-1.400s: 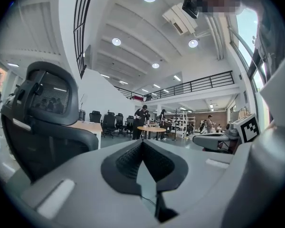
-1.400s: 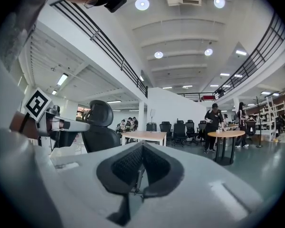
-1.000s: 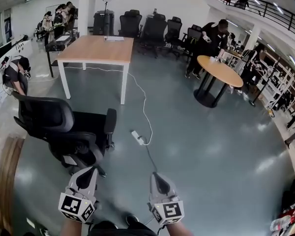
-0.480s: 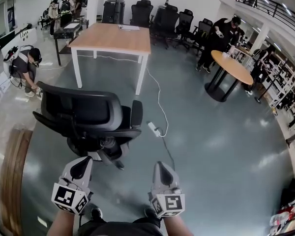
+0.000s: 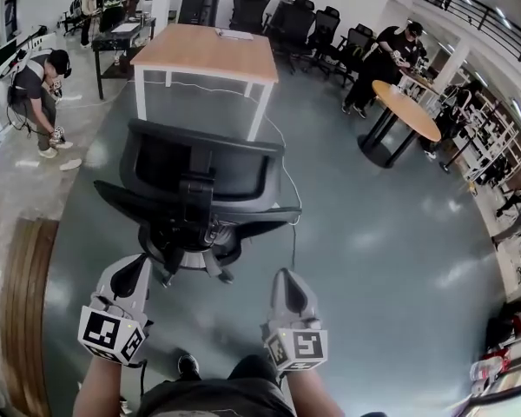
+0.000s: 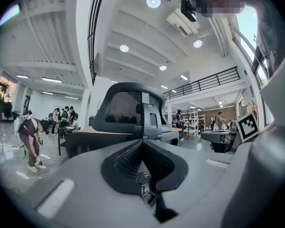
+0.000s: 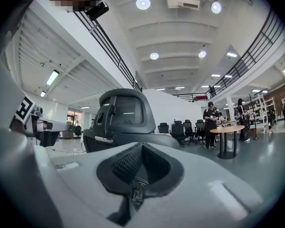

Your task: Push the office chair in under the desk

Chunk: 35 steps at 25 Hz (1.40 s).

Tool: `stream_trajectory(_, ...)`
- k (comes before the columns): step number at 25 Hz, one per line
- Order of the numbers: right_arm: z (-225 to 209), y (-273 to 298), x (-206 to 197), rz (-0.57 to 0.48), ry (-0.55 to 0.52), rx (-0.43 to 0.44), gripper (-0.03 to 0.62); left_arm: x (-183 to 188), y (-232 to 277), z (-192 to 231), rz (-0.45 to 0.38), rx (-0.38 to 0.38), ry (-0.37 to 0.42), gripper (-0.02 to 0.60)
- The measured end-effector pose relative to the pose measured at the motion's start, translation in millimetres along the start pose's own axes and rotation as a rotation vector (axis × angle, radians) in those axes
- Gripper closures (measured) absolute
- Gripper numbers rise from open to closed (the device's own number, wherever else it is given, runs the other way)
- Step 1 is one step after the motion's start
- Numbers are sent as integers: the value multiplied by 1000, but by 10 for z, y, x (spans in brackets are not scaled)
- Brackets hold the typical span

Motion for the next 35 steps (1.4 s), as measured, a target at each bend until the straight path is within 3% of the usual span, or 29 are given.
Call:
stream_trajectory(5,192,27,82,-24,-51,-11,603,-57,-53,209,-12,2,14,563)
stream_trajectory(11,264,300,335,-70,-90,32,603,215,133,344,-45,26,29,563)
stream_trajectory(21,196,971,815,-19,-116,122,602,621,600,648,-41,99,79,561)
stream_trajectory(24,113,1175,950,-22,-120,130,601,749,769,782,-40,113,114,463)
stream_trajectory(26,77,1302,1000,-8,-118,145,494,841,851,905,-61,156,127,457)
stream_trajectory(29,41,1468,1022,16,-143,151,449,906,964,1068,-72,204,142,413)
stream_trajectory(33,26,1656,983,52,-163,158,384,778,1173,1134,4,152,167,284)
stream_trajectory(35,32,1739,970,78,-174,164,361,727,1226,1177,28,159,175,269)
Point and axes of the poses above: the fingertips, and each gripper's own axes: y forward along the fingers, z to its left, x out of its top, the point moved 3 cm from there along -y, backward along the fingers, and after that the axes turned 7 degrees about y, right-handed, at the moved point
